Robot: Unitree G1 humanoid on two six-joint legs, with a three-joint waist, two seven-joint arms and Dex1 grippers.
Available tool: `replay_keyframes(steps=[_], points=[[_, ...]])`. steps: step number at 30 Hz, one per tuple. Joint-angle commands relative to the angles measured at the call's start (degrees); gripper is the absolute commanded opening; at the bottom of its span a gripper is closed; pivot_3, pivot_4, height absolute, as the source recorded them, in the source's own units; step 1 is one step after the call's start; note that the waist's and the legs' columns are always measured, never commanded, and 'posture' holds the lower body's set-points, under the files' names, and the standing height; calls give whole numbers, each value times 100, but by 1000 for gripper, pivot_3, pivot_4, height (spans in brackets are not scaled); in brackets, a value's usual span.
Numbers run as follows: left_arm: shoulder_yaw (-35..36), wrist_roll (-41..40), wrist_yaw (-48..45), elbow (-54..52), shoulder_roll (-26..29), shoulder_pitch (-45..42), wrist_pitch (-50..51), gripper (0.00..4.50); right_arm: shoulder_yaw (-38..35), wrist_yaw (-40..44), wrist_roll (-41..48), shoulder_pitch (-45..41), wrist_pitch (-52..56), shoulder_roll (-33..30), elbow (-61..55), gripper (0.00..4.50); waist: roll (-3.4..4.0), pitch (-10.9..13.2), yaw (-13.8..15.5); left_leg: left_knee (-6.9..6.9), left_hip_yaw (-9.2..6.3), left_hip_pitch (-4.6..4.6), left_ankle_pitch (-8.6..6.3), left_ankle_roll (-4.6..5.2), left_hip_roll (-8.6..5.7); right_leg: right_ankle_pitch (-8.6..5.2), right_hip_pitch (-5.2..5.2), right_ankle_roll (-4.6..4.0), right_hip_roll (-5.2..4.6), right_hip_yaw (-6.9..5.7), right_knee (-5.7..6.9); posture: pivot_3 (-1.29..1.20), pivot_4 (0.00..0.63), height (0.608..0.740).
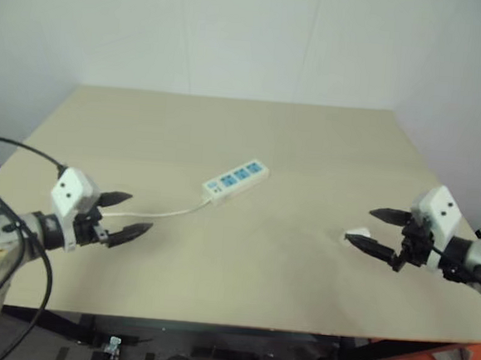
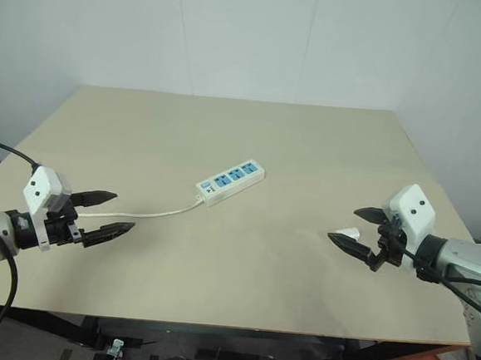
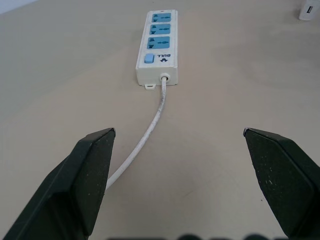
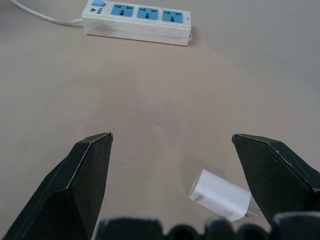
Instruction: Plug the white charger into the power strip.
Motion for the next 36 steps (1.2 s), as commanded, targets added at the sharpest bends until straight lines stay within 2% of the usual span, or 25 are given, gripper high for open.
replay_keyframes(steps=[1, 12, 16, 21, 25, 30, 35, 36], points=[[96, -44, -110, -43, 90, -83, -90, 4482, -72, 59, -38, -54, -259, -39, -159, 4500, 0, 0, 3, 0, 0, 0, 0, 0, 0, 0, 0, 0, 0, 0, 0, 0, 150, 740], [-83, 46, -139, 47, -19, -265, -190, 4482, 80, 31, -210, -74, -525, 65, -106, 4500, 0, 0, 2, 0, 0, -1, 0, 0, 0, 0, -1, -1, 0, 0, 0, 0, 150, 740], [-340, 256, 49, 284, -233, -556, -367, 4482, 133, -38, -223, -112, -574, 154, -157, 4500, 0, 0, 6, 1, 0, 2, 0, 0, -1, 1, 1, 0, 0, 0, 2, 0, 150, 740], [-1039, 819, 475, 1448, -1276, -1562, -1123, 4482, 224, -140, -232, -226, -577, 297, -249, 4500, -1, -1, 80, 10, -1, 2, 1, 0, -5, 6, 9, 5, -2, 0, 1, 0, 150, 740], [-1552, 1445, 502, 3137, -1962, -2444, -2109, 4482, 235, -235, -236, -340, -567, 347, -316, 4500, -4, -2, 120, 11, -3, -4, 1, 0, -9, 30, 5, -33, -2, -1, -1, 0, 150, 740], [-1922, 2049, 414, 4767, -2234, -3206, -3010, 4482, 130, -326, -182, -297, -552, 388, -496, 4500, -5, -1, 105, 11, -4, -5, 1, 0, -11, 31, 4, -33, -2, 0, 0, 0, 150, 740], [-2198, 2271, -56, 5084, -2122, -3329, -2876, 4482, 41, -436, -139, -222, -528, 436, -650, 4500, -5, -1, 104, 11, -6, -7, 1, 0, -11, 30, 4, -31, -2, -1, 2, 0, 150, 740], [-2244, 2357, -59, 5120, -2112, -3313, -2847, 4298, 36, -450, -130, -210, -527, 444, -676, 4500, -5, -1, 106, 11, -6, -7, 1, 0, -12, 30, 4, -31, -3, -1, 3, 0, 150, 740]])
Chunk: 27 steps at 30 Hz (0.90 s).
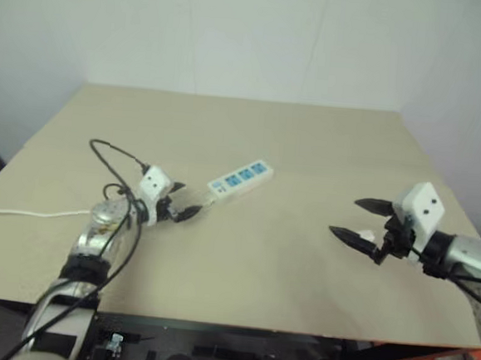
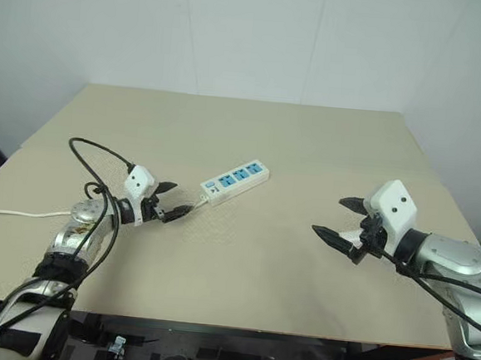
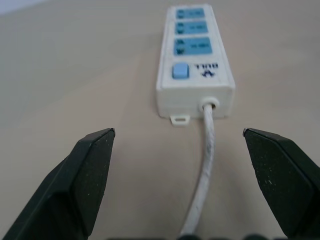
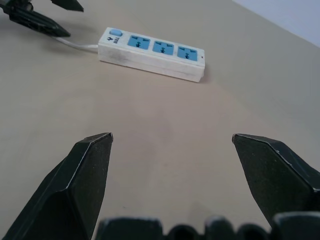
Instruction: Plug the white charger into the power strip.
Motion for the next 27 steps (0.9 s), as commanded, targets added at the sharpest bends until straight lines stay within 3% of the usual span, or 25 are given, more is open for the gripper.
replay_keyframes(steps=[1, 15, 21, 26, 27], points=[[-151, 183, -183, 73, 114, -39, -5, 4083, -285, -119, 86, 3, -100, 42, -274, 4500, 0, 0, 3, 0, -1, 0, 0, 0, 0, 0, 0, 0, 0, 0, 1, 0, 150, 740], [-269, 424, 1, 454, -185, 81, -104, 43, -270, -82, 122, -89, -152, 31, -255, 4500, -1, -2, 18, 3, -2, 14, 0, 0, -1, -4, 11, 7, 0, 0, 10, 0, 150, 740], [-119, -255, -945, -1418, 284, 1257, 189, 43, -177, -23, 106, -142, -182, 44, -200, 4500, 1, -2, -53, -1, 0, 10, 0, 0, 0, -2, 6, 3, -3, 2, 11, 0, 150, 740], [179, -524, -940, -2647, 784, 2406, 634, 43, -93, 30, 92, -149, -220, 68, -177, 4500, 2, -2, -88, -2, -1, 22, -1, 1, 2, -4, 11, 3, -3, 2, 18, 0, 150, 740], [249, -541, -850, -2744, 825, 2555, 701, 320, -61, 48, 86, -178, -234, 77, -153, 4500, 2, -2, -89, -2, -1, 23, 0, 1, 4, -11, 12, 15, -2, 2, 18, 0, 150, 740]])
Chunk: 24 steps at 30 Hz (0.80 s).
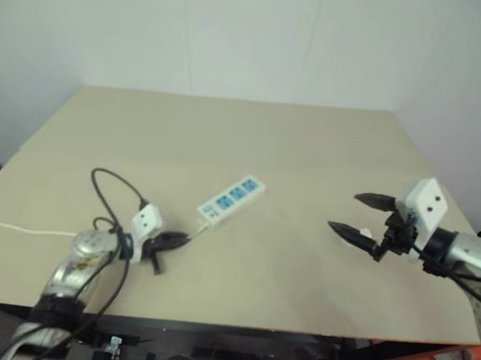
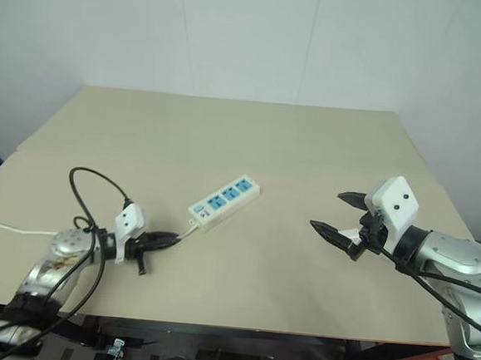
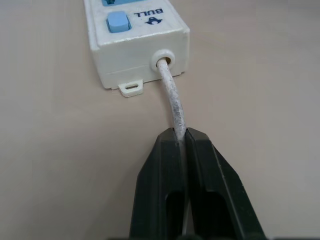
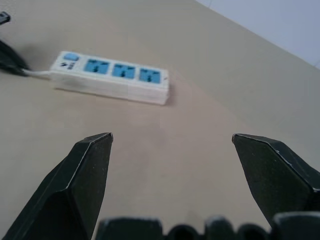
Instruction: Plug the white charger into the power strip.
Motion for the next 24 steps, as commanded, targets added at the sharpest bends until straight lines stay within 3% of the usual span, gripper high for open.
replay_keyframes(steps=[1, 2, 10, 13, 15, 24], points=[[219, -103, 155, -421, 155, 414, 280, 638, 14, 57, 22, -128, -187, 13, -55, 4500, 0, 0, -1, 0, 0, 4, 0, 0, 0, -11, 3, 18, 0, 0, 0, 0, 150, 740], [252, -101, 206, -471, 161, 467, 306, 776, 37, 67, 16, -161, -193, 17, -32, 4500, 0, 0, -3, 0, 1, 7, 0, 0, 2, -13, 4, 21, 2, 0, 0, 0, 150, 740], [450, -849, -131, -1203, 243, 321, 765, 3348, 69, 107, 25, -215, -226, -4, -4, 4500, -1, 1, 3, 2, 2, -7, 3, 4, 4, -12, -7, 19, 4, 0, 0, 0, 150, 740], [456, -777, 446, -1069, -242, -57, 475, 4319, 27, 53, 59, -143, -189, 26, -104, 4500, 0, 0, 39, 2, 1, -9, 3, 4, 3, -7, -8, 11, 3, -1, -1, 0, 150, 740], [407, -529, 905, -614, -753, -417, -7, 4481, 31, -5, 88, -135, -165, 71, -166, 4500, -1, 0, 97, 7, 1, -6, 3, 4, 0, -7, -2, 14, 1, -2, -1, 0, 150, 740], [-161, 255, 1033, 1728, -1660, -1485, -1283, 4481, 119, -149, 86, -235, -155, 207, -291, 4500, -4, -1, 115, 14, 0, -11, 4, 5, -3, 14, -2, -11, 5, 0, -4, 0, 150, 740]])
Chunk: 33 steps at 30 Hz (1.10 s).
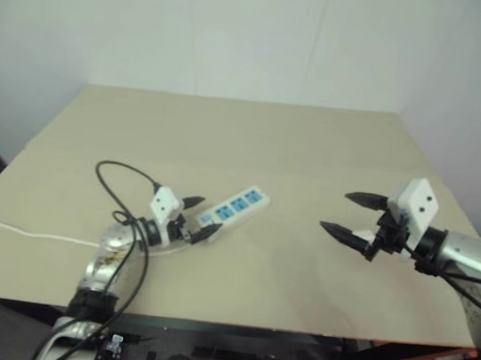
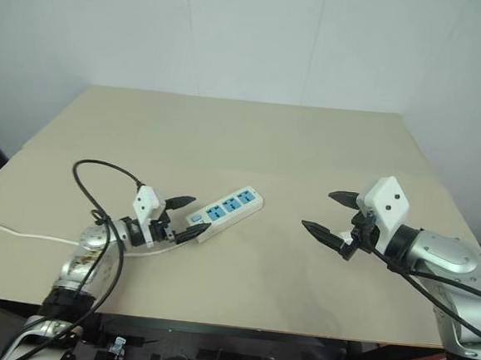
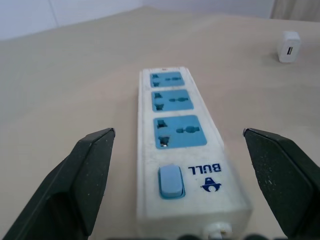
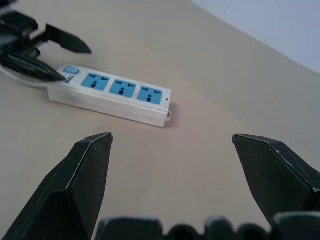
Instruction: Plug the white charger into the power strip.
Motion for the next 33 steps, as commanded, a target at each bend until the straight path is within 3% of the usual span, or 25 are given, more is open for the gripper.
replay_keyframes(steps=[1, 11, 20, 31, 33], points=[[-98, 276, 128, 813, -204, -394, -597, 4481, -74, -73, 80, -120, -45, 19, -232, 4500, 0, 0, 7, 1, -1, -1, 0, 0, -1, 0, 1, 1, -1, 0, -1, 0, 150, 740], [-233, 628, 269, 1762, -528, -534, -1002, 4481, -68, -94, 120, -140, -20, 66, -342, 4500, -1, -1, 35, 3, -2, 0, 0, 0, -7, -2, 6, 13, -6, 0, -3, 0, 150, 740], [-29, 455, 465, 713, -281, 283, -575, 4481, -54, -25, 133, -129, -18, 44, -337, 4500, 4, -6, -23, -1, -2, 12, 0, 0, -5, -3, 10, 15, -5, 2, 1, 0, 150, 740], [36, 492, 1102, 166, -325, 433, -285, 4481, 153, 47, 82, -377, -82, 115, -142, 4500, 4, -7, -49, -1, -4, 14, 0, 0, -4, -16, 12, 37, -4, 1, 2, 0, 150, 740], [-33, 453, 1028, 109, -319, 501, -123, 4079, 163, 47, 86, -401, -80, 123, -144, 4500, 4, -7, -53, -1, -4, 14, 0, 0, -4, -16, 12, 37, -4, 2, 2, 0, 150, 740]])
